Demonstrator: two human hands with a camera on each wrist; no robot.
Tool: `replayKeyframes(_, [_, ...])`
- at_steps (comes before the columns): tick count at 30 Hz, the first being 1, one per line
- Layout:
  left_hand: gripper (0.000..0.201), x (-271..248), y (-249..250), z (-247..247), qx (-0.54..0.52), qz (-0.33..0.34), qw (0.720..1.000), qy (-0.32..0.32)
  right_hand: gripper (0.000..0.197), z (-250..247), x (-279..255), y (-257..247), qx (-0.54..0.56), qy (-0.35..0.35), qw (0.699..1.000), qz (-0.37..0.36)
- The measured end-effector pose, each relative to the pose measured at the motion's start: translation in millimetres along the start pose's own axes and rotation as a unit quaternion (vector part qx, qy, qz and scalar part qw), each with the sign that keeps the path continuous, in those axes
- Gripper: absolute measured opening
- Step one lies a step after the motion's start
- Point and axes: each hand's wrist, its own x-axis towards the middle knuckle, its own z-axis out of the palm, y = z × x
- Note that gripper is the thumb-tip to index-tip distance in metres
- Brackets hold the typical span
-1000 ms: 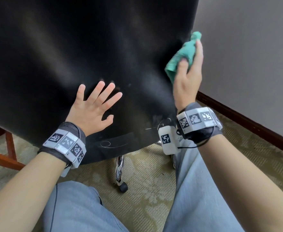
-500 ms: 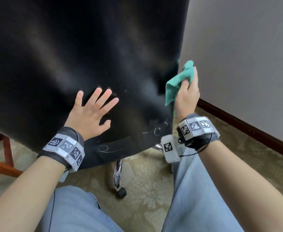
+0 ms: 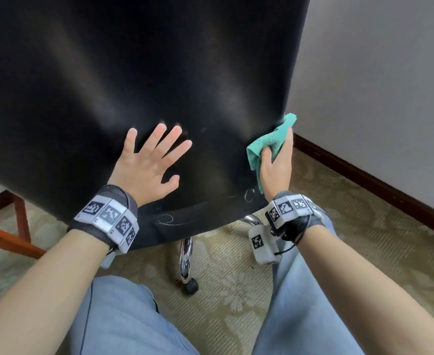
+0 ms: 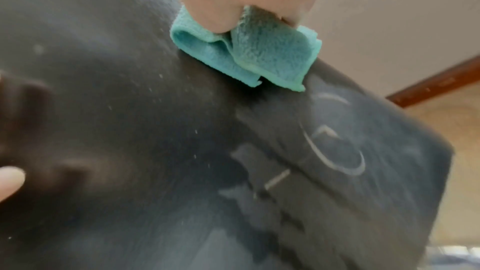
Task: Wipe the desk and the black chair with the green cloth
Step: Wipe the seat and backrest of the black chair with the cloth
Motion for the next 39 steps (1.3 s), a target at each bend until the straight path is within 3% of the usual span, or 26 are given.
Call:
replayKeyframes(7, [0.071, 1, 0, 0, 0.015, 0.015, 1.0, 0.017, 0.07, 28, -27, 48, 0.001, 0.063, 0.996, 0.063])
replayKeyframes(12, [0.081, -2, -1, 5, 0.029, 0.015, 0.999, 0.03, 0.069, 32, -46, 73, -0.012, 0.062, 0.992, 0.112])
replayKeyframes(20, [0.084, -3, -1, 3, 0.019, 0.015, 0.999, 0.026, 0.077, 31, -38, 48, 0.065, 0.099, 0.991, 0.059])
replayKeyframes(28, [0.084, -2, -2, 1, 0.016, 0.014, 1.0, 0.015, 0.075, 30, -41, 31, 0.051, 0.03, 0.998, 0.018])
replayKeyframes(35, [0.086, 0, -1, 0, 0.012, 0.015, 1.0, -0.002, 0.059, 45, -27, 22, 0.096, 0.091, 0.989, 0.067])
replayKeyframes(39, [0.086, 1, 0, 1, 0.026, 0.02, 0.999, -0.001, 0.056, 51, -30, 42, 0.047, 0.133, 0.989, 0.037])
